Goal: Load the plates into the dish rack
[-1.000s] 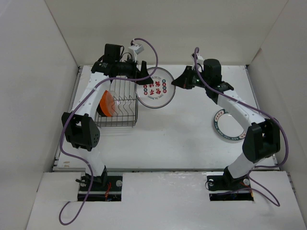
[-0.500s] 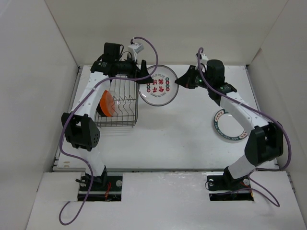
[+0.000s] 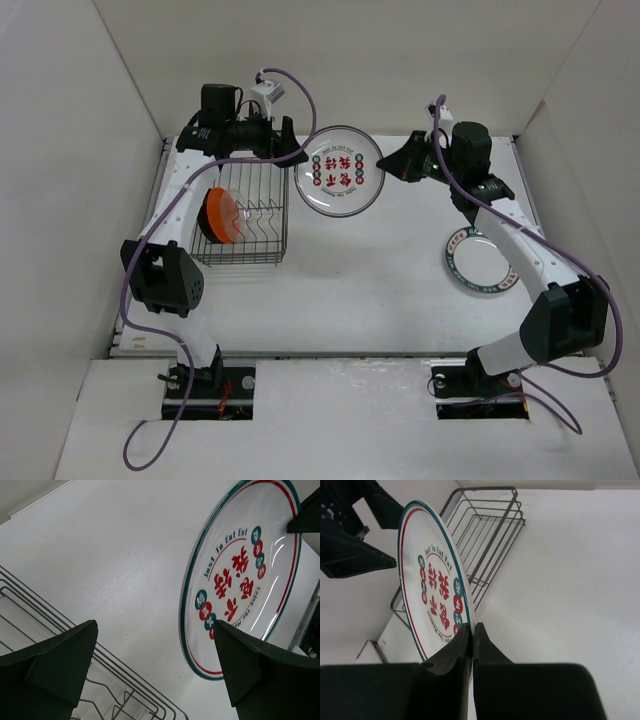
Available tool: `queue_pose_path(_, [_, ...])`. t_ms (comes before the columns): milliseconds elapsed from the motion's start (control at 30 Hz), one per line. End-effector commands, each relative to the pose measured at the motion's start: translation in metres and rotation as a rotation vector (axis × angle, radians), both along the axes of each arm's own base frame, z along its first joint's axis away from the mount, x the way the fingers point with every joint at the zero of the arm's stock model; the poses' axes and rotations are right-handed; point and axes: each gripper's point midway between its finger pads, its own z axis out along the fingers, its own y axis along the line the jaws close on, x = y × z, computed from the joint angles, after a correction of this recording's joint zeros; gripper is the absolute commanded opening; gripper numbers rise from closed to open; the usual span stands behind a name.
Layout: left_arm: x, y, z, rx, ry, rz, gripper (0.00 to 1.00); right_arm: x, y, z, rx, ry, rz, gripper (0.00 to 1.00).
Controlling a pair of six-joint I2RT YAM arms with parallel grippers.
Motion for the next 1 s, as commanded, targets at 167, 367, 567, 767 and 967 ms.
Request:
queue_pose_path(167, [-0.021,-0.017,0.027,-0.088,-0.024,-0.149,0.78,-0.028,0.023,0.053,0.04,-0.167,0.157,0.0])
queue_pose_path(367, [-0.037,-0.024,0.012,-0.109,0.051,-0.26,0.38,-0.024,0.025,0.063,0.059,-0.213,0.156,0.0])
queue_pose_path(567, [-0.041,-0.023,0.013,-0.103,0.056,-0.279,0.0,-0.018,0.032,0.069,0.076,-0.213,0.163,0.0])
queue_pose_path(767, [-0.021,0.015,0.04,0.006,-0.051,0.047,0.0,0.001,0.011,0.057,0.04,-0.176,-0.036,1.0])
queue_pose_path(967, [-0.011,0.126,0.059,0.261,-0.221,0.733,0.0,0.013,-0.036,0.014,-0.179,-0.026,-0.322,1.0])
